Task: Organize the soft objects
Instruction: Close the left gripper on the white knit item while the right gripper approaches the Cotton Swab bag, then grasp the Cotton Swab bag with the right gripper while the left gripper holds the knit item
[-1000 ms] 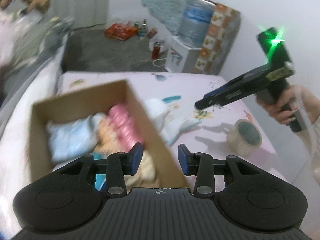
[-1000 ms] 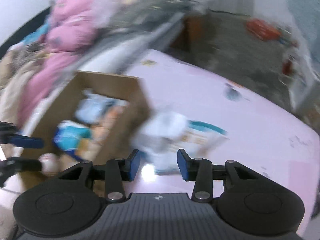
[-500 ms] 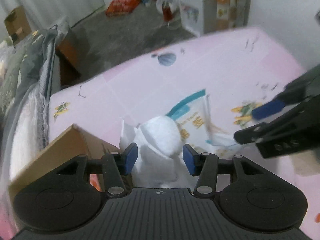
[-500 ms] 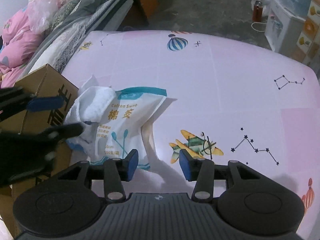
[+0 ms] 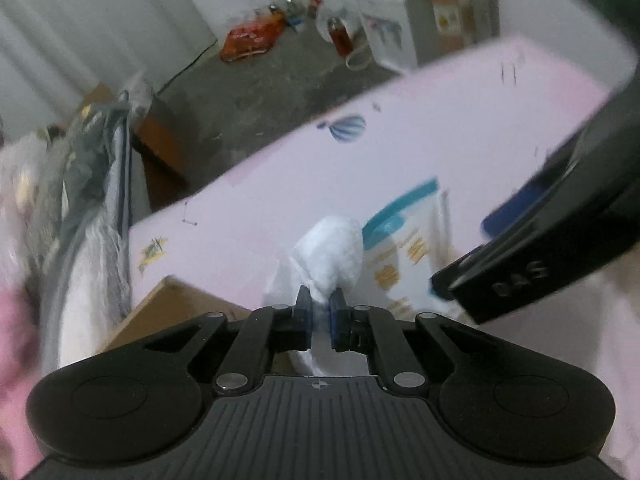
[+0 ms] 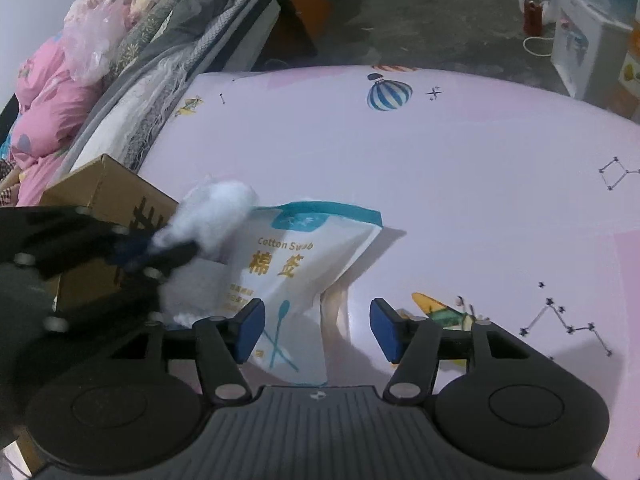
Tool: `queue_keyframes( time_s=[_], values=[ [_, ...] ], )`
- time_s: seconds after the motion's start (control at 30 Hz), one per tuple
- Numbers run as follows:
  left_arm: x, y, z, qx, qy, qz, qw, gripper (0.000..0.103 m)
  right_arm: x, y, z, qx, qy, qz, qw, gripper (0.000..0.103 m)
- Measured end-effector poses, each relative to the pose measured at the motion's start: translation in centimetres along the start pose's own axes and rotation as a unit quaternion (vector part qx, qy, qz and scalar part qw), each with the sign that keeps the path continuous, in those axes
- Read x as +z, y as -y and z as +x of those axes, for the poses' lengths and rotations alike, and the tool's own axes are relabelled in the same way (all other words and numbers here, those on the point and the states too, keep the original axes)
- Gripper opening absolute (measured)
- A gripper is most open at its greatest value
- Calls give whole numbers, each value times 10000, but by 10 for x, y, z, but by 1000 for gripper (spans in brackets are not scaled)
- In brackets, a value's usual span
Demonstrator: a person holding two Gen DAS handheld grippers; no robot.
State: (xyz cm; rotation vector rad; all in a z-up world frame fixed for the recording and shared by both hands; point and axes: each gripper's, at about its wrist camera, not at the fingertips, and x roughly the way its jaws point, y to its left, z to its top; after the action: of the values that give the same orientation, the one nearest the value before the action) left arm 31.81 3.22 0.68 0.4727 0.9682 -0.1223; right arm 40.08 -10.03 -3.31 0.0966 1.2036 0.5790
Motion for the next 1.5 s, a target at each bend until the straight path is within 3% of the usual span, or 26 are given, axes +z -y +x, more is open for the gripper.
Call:
queue_keyframes(
  time_s=[0.2, 0.43, 0.57, 0.83, 0.93, 1.0, 1.07, 1.23, 1.33, 1.4, 1.47, 1.5],
  values=[
    [-23, -25, -31, -433, 370, -627, 9964, 7, 8, 4, 20, 239, -200, 497, 9983, 61],
    [-49, -15, -60, -864, 676, -530, 9925, 7, 9, 10, 17, 688, -145, 789, 9944, 61],
    [-54, -16, -73, -897, 934, -505, 9903, 7, 11, 15, 23, 1139, -227, 1118, 9869, 62],
    [-53, -19, -81, -964, 1095, -457, 9882, 7, 10, -9, 35, 772, -25, 653, 9949, 63],
    [-57, -20, -77, -1017, 1051, -517, 9879, 7, -1, -30, 34, 355, 152, 69, 9992, 50],
    [-59, -21, -75, -1025, 1012, -547, 9881, 7, -5, -36, 35, 367, 185, 14, 9992, 33],
    [-60, -22, -76, -1011, 985, -531, 9886, 7, -10, -38, 30, 441, 283, -18, 9986, 25],
    [-56, -16, -79, -1064, 912, -484, 9890, 9, -18, -21, 9, 44, 564, 83, 9984, 21],
    [-46, -7, -71, -1055, 704, -318, 9914, 15, -21, 6, -6, -51, 520, 380, 9979, 21],
    [-38, 2, -62, -1005, 486, -72, 9937, 24, -26, 19, -15, -101, 499, 458, 9977, 21],
    [-30, 15, -50, -886, 254, 252, 9954, 54, -30, 29, -20, -83, 476, 533, 9974, 21],
    [-27, 22, -45, -780, 150, 425, 9959, 58, -32, 34, -23, -70, 469, 580, 9972, 21]
  ],
)
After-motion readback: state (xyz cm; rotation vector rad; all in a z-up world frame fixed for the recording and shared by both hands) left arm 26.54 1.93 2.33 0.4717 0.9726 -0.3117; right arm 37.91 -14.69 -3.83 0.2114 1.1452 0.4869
